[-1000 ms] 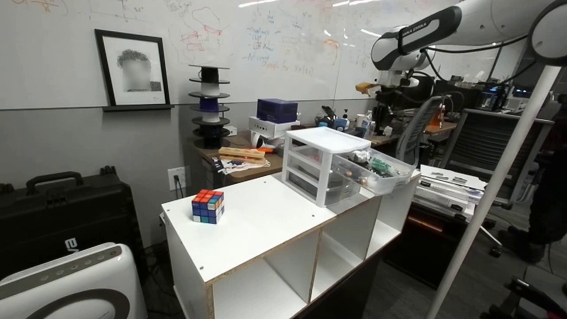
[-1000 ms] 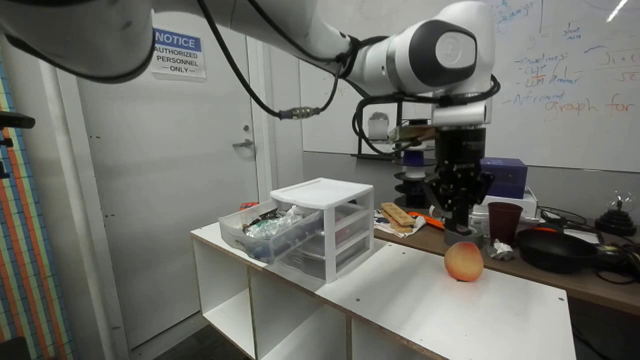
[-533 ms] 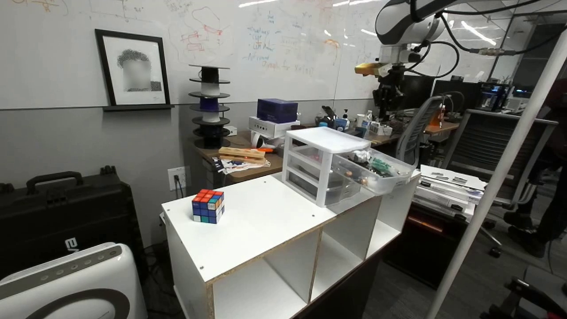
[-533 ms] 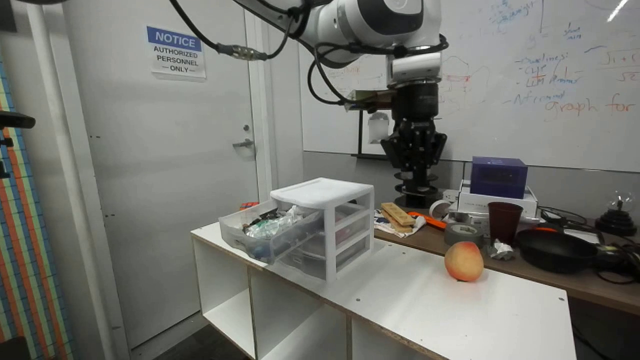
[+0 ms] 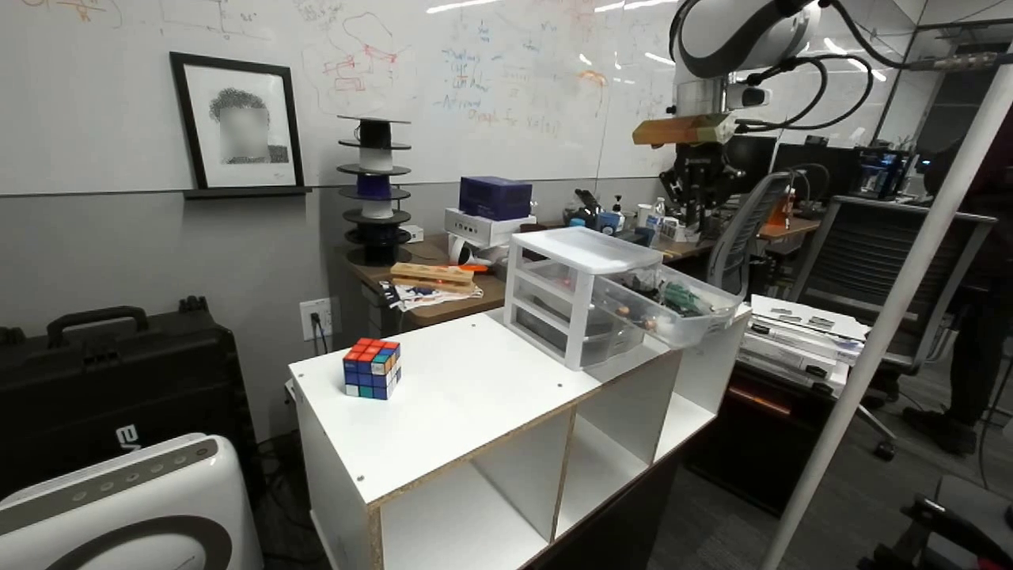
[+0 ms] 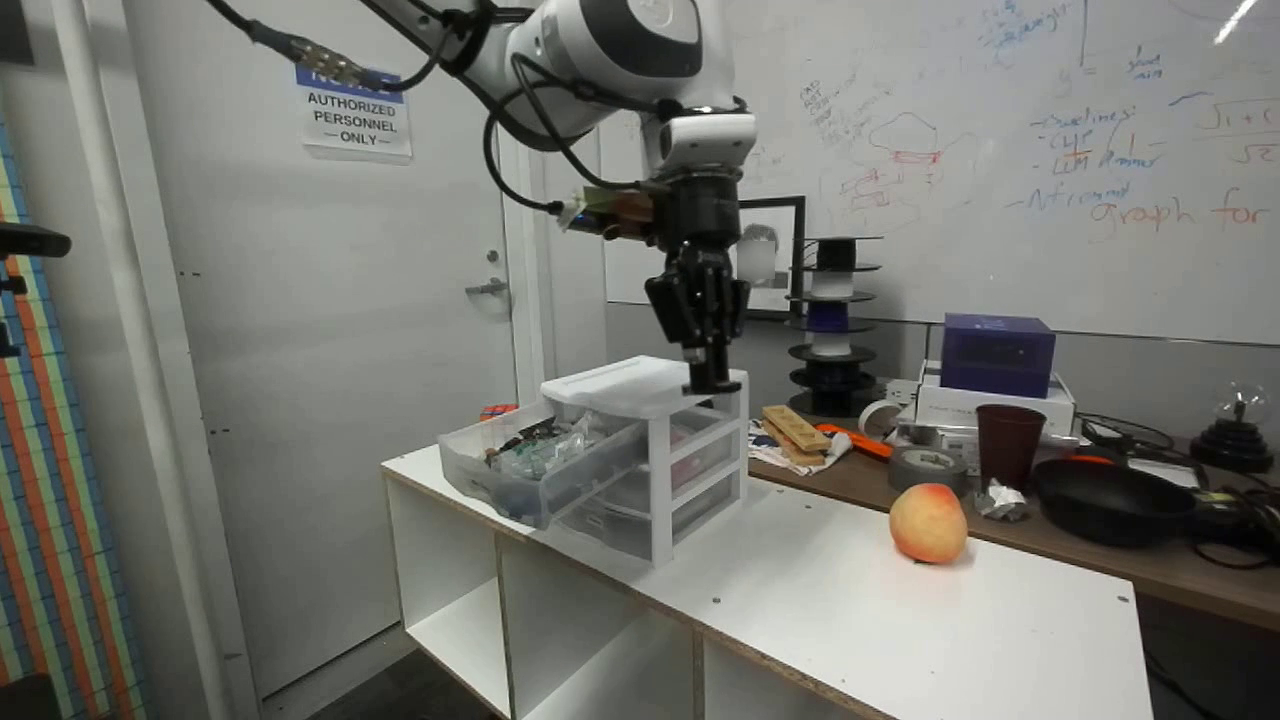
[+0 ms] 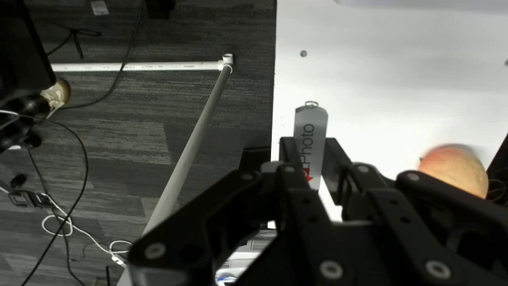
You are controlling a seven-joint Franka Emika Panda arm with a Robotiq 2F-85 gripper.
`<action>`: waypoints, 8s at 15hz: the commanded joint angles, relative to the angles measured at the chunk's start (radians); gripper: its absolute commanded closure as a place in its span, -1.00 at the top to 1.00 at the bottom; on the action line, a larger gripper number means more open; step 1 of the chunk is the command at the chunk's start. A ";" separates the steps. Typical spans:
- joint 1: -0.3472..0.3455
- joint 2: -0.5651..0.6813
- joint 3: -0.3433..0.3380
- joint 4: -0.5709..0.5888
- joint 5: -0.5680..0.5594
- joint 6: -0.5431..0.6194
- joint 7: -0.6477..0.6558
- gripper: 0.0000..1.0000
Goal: Pick up the plastic and the white object and put them inside the drawer.
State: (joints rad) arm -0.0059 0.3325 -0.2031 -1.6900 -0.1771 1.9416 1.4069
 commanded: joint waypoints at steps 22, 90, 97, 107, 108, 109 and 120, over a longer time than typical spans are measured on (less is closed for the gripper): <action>0.039 -0.297 0.178 -0.606 0.206 0.601 -0.442 0.37; 0.043 -0.147 0.194 -0.609 0.515 1.003 -1.498 -0.82; 0.020 -0.177 0.171 -0.597 0.362 0.860 -1.378 -0.84; 0.030 -0.479 0.079 -0.611 -0.160 0.336 -0.862 -0.80; 0.020 -0.512 0.099 -0.599 -0.129 0.249 -0.895 -0.81; 0.011 -0.546 0.114 -0.585 -0.098 0.162 -0.928 -0.81; -0.067 -0.693 0.090 -0.422 0.101 -0.243 -1.273 -0.74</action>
State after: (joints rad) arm -0.0481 -0.3620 -0.1350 -2.1123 -0.0826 1.6985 0.1398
